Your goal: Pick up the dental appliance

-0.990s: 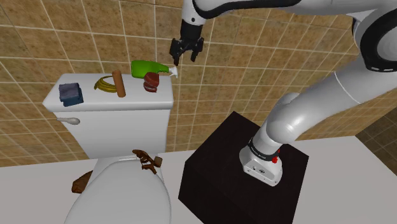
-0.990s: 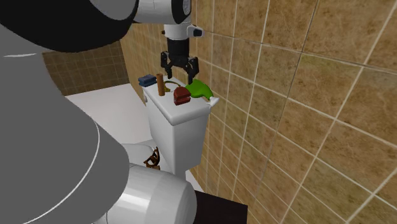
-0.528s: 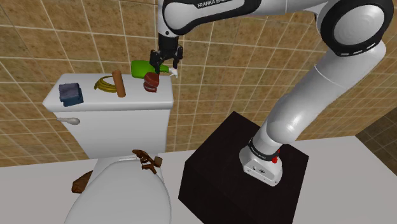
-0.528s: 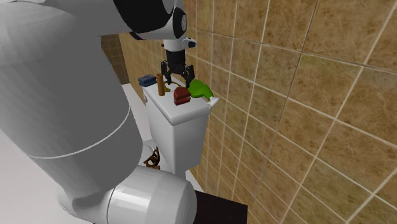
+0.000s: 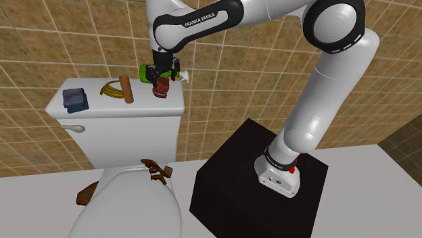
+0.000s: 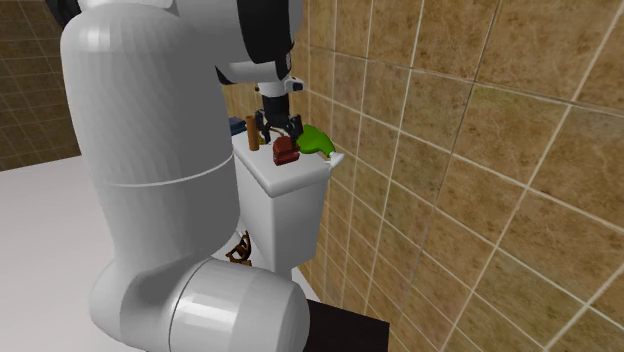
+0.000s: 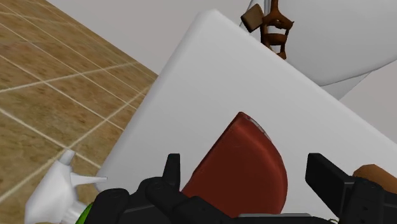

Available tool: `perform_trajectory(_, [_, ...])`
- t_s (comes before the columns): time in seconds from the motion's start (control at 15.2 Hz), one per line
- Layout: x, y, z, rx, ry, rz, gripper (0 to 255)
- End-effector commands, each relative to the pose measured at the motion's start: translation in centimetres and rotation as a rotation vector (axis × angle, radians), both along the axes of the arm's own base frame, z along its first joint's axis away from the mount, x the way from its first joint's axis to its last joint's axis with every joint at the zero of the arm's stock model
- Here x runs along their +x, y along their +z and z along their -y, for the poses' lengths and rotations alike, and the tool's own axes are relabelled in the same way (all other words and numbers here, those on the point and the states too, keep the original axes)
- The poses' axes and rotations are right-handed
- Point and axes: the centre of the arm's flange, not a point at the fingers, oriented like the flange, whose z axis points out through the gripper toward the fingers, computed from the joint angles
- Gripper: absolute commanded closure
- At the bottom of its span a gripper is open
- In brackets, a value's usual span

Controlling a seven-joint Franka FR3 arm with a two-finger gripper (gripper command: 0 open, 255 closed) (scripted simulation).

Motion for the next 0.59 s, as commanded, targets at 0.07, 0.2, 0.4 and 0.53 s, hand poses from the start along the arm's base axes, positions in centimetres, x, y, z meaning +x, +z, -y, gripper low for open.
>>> perform_trajectory(0.07, [0.1, -1.5, -0.1, -0.001, 0.000, 0.000, 0])
perform_trajectory(0.2, [0.1, -2.6, -0.1, -0.001, 0.000, 0.000, 0])
perform_trajectory(0.4, [0.1, -3.4, -0.1, -0.001, 0.000, 0.000, 0])
perform_trajectory(0.53, [0.0, -3.4, -0.1, -0.001, 0.000, 0.000, 255])
